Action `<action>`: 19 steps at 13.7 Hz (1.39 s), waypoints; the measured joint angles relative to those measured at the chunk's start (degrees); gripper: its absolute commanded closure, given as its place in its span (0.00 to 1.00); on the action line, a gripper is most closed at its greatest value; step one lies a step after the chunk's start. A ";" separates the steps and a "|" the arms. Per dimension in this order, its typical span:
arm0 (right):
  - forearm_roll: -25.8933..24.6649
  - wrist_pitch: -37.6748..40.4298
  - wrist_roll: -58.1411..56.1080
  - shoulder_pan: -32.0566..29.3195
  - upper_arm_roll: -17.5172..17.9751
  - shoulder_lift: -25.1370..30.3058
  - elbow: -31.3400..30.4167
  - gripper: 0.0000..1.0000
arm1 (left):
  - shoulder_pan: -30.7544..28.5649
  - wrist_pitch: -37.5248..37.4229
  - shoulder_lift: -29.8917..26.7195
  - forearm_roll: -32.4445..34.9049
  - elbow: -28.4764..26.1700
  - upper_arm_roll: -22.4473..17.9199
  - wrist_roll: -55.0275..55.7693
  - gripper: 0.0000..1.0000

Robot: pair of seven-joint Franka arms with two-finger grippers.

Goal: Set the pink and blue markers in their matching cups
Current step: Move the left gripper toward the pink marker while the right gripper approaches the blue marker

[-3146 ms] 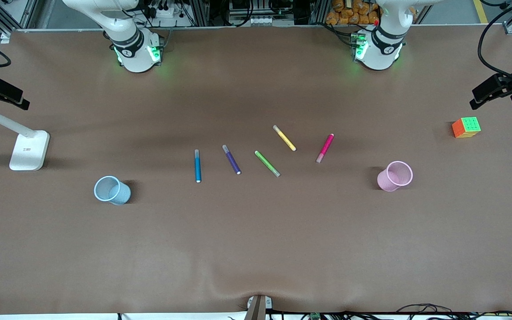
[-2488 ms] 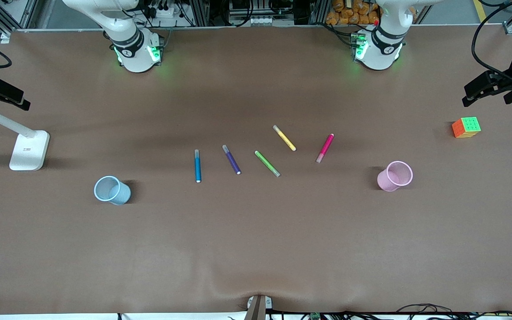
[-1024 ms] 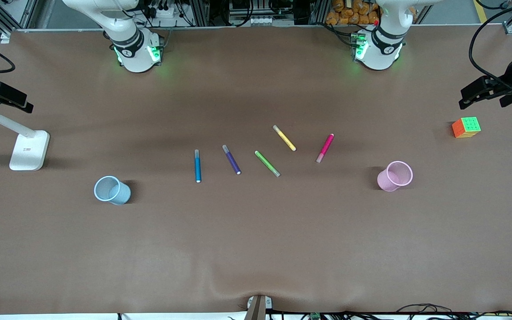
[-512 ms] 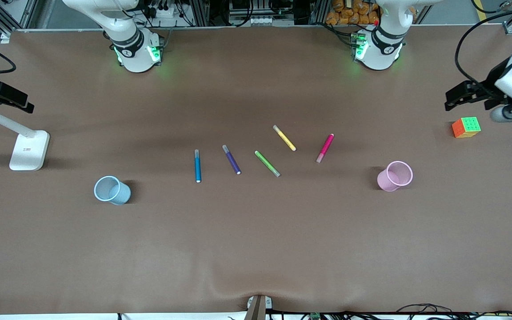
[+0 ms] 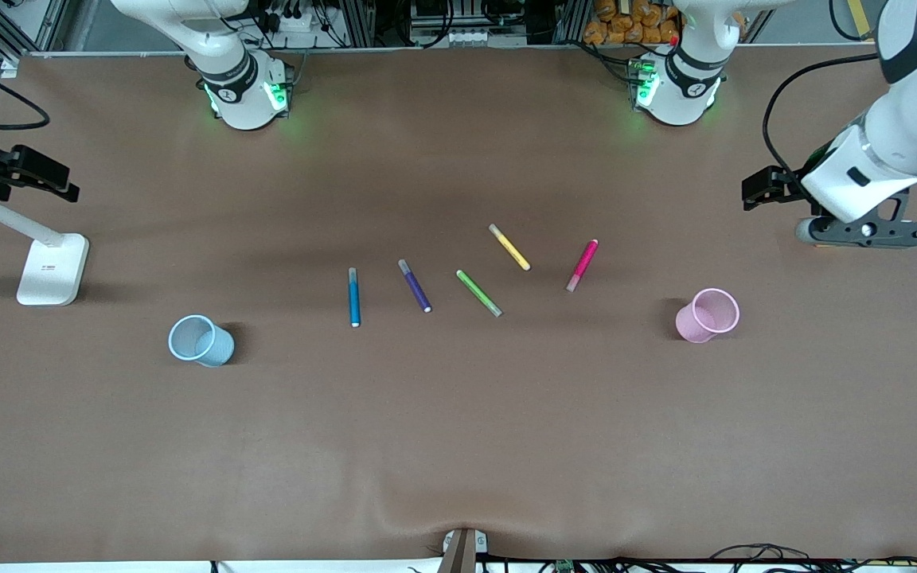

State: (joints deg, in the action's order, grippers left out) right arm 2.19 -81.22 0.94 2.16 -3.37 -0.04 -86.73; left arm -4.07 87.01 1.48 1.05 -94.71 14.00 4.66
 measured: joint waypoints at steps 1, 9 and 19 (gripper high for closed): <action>0.00 0.00 0.54 0.70 0.00 -0.01 0.00 0.00 | 0.00 0.00 0.14 0.00 -0.02 0.04 0.00 0.00; 0.00 0.00 5.50 5.09 0.05 -0.15 0.00 0.00 | 1.79 0.92 2.21 0.00 -1.18 0.50 1.88 0.00; 0.03 -1.69 5.67 7.28 0.12 -3.29 -0.17 0.00 | 11.13 6.15 15.22 0.02 -1.83 0.82 13.30 0.00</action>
State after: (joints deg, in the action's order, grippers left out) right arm 2.23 -82.91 6.61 9.44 -3.25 -3.33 -86.90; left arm 7.06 93.16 16.70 1.07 -96.54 14.83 17.96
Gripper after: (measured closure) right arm 0.000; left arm 0.000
